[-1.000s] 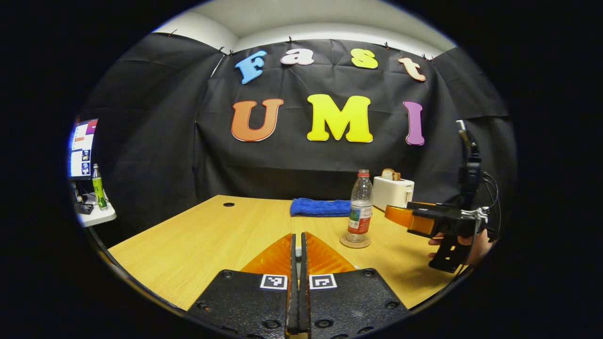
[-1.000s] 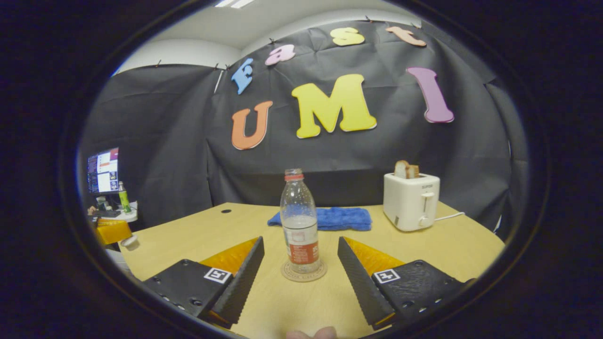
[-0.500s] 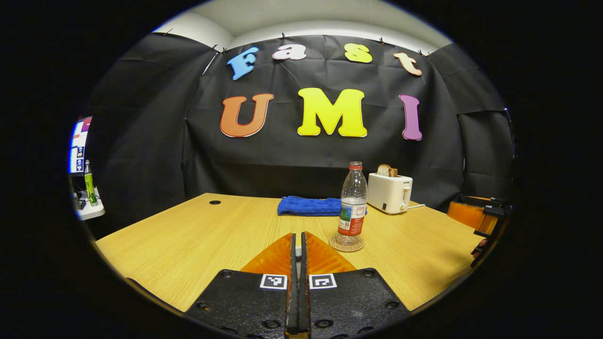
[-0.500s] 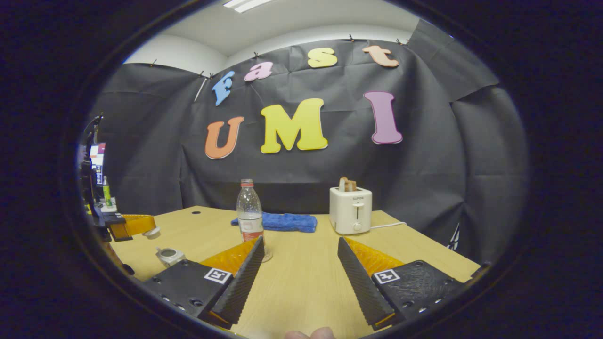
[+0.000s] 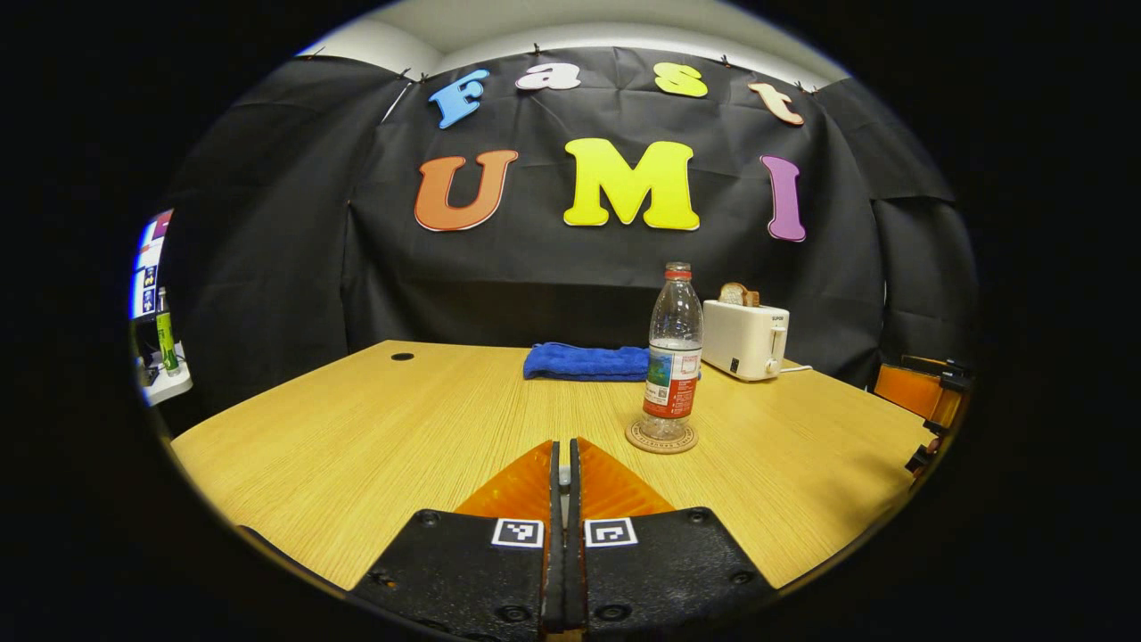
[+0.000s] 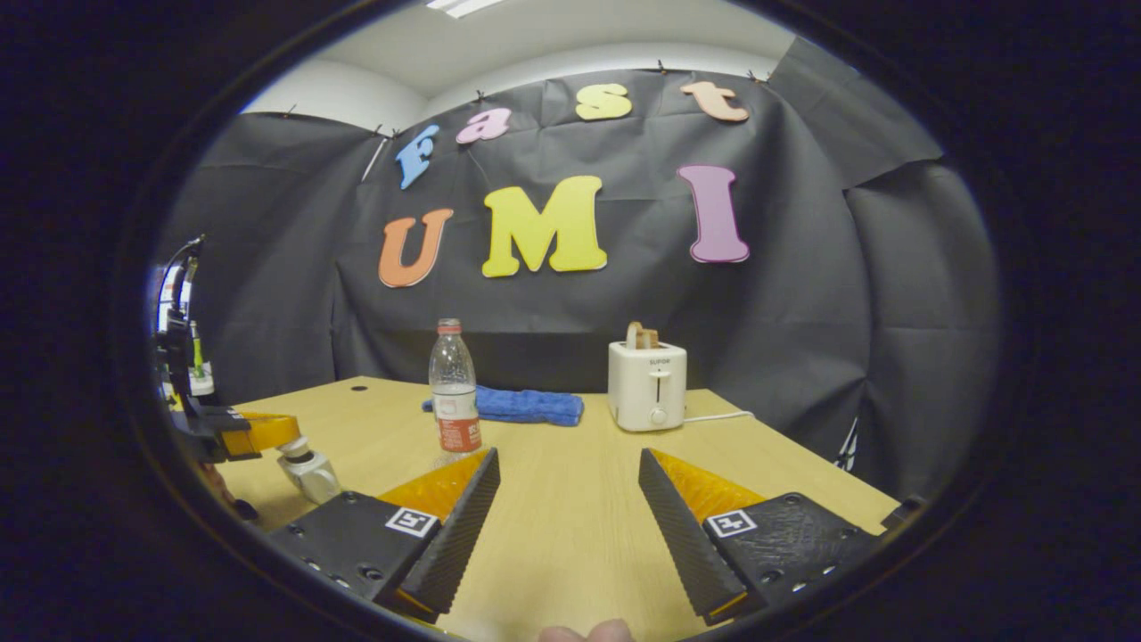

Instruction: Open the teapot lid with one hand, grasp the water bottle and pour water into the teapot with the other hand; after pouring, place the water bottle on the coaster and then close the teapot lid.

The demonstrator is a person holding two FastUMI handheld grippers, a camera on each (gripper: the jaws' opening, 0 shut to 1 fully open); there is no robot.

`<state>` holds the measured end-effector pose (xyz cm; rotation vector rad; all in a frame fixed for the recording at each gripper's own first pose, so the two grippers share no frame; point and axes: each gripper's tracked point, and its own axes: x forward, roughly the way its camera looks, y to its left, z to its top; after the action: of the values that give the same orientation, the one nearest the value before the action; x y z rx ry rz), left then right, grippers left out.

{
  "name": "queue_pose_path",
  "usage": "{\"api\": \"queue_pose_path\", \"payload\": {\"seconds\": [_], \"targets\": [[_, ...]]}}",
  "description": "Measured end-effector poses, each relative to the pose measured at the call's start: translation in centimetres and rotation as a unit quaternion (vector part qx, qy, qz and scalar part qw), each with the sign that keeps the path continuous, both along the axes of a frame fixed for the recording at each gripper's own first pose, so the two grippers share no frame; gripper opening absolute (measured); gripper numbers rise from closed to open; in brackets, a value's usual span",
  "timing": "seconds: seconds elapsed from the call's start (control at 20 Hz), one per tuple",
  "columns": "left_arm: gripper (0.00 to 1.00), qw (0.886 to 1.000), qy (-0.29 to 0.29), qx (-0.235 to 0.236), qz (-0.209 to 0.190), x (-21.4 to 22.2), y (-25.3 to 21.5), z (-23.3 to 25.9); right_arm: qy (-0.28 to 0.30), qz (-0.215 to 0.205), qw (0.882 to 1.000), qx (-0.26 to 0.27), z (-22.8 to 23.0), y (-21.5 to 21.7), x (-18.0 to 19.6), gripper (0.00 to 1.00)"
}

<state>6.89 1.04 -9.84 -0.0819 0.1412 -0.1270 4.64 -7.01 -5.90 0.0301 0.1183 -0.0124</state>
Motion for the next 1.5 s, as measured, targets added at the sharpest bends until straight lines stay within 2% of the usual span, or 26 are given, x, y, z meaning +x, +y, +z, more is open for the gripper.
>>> {"api": "queue_pose_path", "payload": {"seconds": [0.55,0.65,0.8,0.9,1.15,1.35,1.5], "targets": [[0.04,1.000,0.015,-0.002,0.002,0.1,-0.5,-1.2,-0.002,-0.006,1.000,-0.002,0.1,-0.5,-0.9,0.94],[0.08,1.000,0.006,-0.003,0.017,0.0,0.0,-0.6,-0.005,-0.007,1.000,-0.004,0.2,-0.5,-1.0,0.93],[1.00,0.999,-0.018,0.003,0.039,-0.3,0.5,1.2,-0.012,-0.013,1.000,-0.005,0.8,-0.6,-1.4,0.93],[0.96,0.998,-0.038,0.002,0.045,-1.6,0.4,3.8,-0.019,-0.017,1.000,-0.007,1.6,-0.5,-1.9,0.94],[0.96,0.994,-0.090,0.013,0.059,-5.2,-0.9,10.3,-0.061,-0.030,0.998,-0.014,5.9,-1.1,-3.9,0.93],[0.96,0.994,-0.099,0.020,0.050,-8.4,-3.5,12.0,-0.078,-0.029,0.997,-0.007,7.9,-1.0,-7.0,0.93],[0.96,0.994,-0.102,0.025,0.032,-10.6,-5.9,12.0,-0.075,-0.032,0.997,-0.015,7.2,-1.2,-9.2,0.92]]}}
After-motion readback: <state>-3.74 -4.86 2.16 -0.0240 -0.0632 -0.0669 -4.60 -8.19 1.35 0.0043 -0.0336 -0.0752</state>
